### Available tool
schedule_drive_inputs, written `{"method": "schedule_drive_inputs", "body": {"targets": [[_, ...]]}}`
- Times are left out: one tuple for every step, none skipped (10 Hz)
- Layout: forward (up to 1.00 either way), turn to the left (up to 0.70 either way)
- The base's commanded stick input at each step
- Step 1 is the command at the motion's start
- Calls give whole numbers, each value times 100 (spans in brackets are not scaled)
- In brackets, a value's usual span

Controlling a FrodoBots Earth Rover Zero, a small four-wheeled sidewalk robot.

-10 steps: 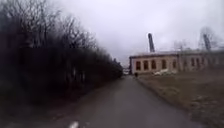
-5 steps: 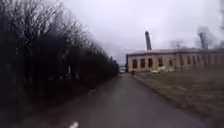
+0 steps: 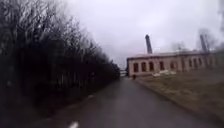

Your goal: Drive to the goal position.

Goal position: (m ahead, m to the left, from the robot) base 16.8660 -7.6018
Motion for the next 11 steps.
{"method": "schedule_drive_inputs", "body": {"targets": [[100, -29], [100, -40], [100, -40], [100, -40], [100, -15], [100, 0], [100, 0], [100, 0], [100, 0], [100, 0], [100, 0]]}}
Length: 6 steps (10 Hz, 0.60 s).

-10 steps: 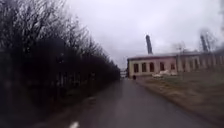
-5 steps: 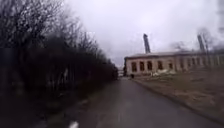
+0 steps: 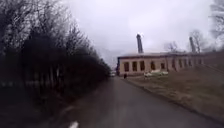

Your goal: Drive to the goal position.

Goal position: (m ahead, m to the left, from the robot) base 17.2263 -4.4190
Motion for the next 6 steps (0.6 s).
{"method": "schedule_drive_inputs", "body": {"targets": [[100, 0], [100, 0], [100, 0], [100, 0], [100, 0], [100, 0]]}}
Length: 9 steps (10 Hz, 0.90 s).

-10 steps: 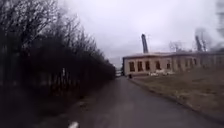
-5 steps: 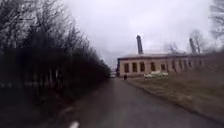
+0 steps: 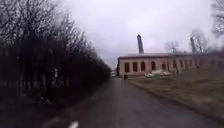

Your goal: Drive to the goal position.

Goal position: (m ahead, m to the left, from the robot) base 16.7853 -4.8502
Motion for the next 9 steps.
{"method": "schedule_drive_inputs", "body": {"targets": [[100, 0], [100, 0], [100, 0], [100, 0], [100, 0], [100, 0], [100, 0], [100, -40], [100, -40]]}}
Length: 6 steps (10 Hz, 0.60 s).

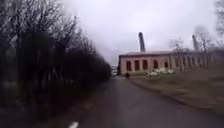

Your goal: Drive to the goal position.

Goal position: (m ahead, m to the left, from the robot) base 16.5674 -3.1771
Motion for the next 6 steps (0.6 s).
{"method": "schedule_drive_inputs", "body": {"targets": [[100, -40], [100, -40], [100, -40], [100, -40], [100, -40], [100, 0]]}}
